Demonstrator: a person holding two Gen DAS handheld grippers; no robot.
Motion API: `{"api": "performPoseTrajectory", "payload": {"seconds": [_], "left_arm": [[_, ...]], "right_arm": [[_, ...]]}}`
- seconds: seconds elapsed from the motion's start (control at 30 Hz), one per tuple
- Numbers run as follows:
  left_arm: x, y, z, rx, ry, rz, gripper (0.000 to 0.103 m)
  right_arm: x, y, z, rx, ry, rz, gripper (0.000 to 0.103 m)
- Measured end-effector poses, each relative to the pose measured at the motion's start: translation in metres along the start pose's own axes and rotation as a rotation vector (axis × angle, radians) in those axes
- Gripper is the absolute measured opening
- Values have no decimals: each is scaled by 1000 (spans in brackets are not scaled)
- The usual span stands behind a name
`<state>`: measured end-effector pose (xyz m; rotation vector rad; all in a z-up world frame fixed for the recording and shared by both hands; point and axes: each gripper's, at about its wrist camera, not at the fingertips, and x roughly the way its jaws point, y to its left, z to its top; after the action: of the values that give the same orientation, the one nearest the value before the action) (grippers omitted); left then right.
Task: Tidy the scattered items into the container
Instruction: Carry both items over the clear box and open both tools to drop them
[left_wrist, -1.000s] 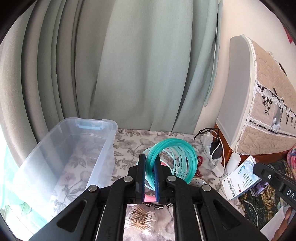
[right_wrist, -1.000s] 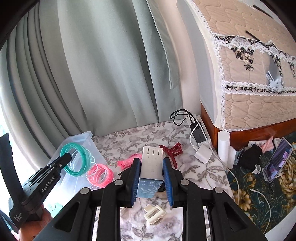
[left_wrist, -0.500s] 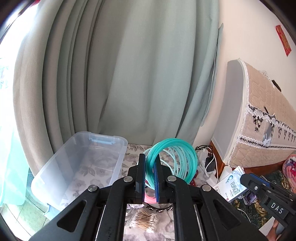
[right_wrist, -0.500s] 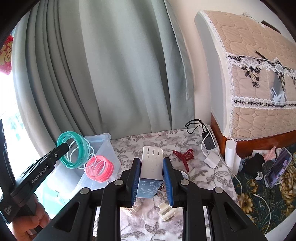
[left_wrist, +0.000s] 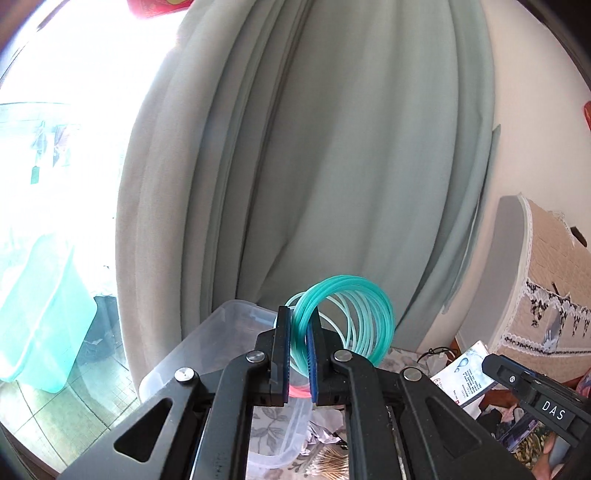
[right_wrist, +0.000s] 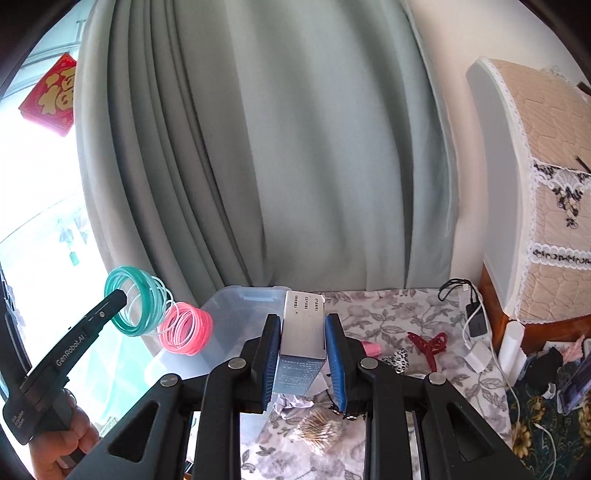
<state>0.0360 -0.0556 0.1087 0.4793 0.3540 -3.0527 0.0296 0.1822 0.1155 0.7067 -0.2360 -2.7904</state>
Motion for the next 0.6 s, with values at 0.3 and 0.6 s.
{"api": "performPoseTrajectory", "payload": {"seconds": [0.3, 0.6], "left_arm": [[21, 56, -13, -95, 49, 82, 8], [53, 83, -30, -133, 117, 94, 8]], "right_arm": [[44, 53, -8, -92, 84, 83, 27], [93, 71, -23, -136, 176, 103, 27]]}}
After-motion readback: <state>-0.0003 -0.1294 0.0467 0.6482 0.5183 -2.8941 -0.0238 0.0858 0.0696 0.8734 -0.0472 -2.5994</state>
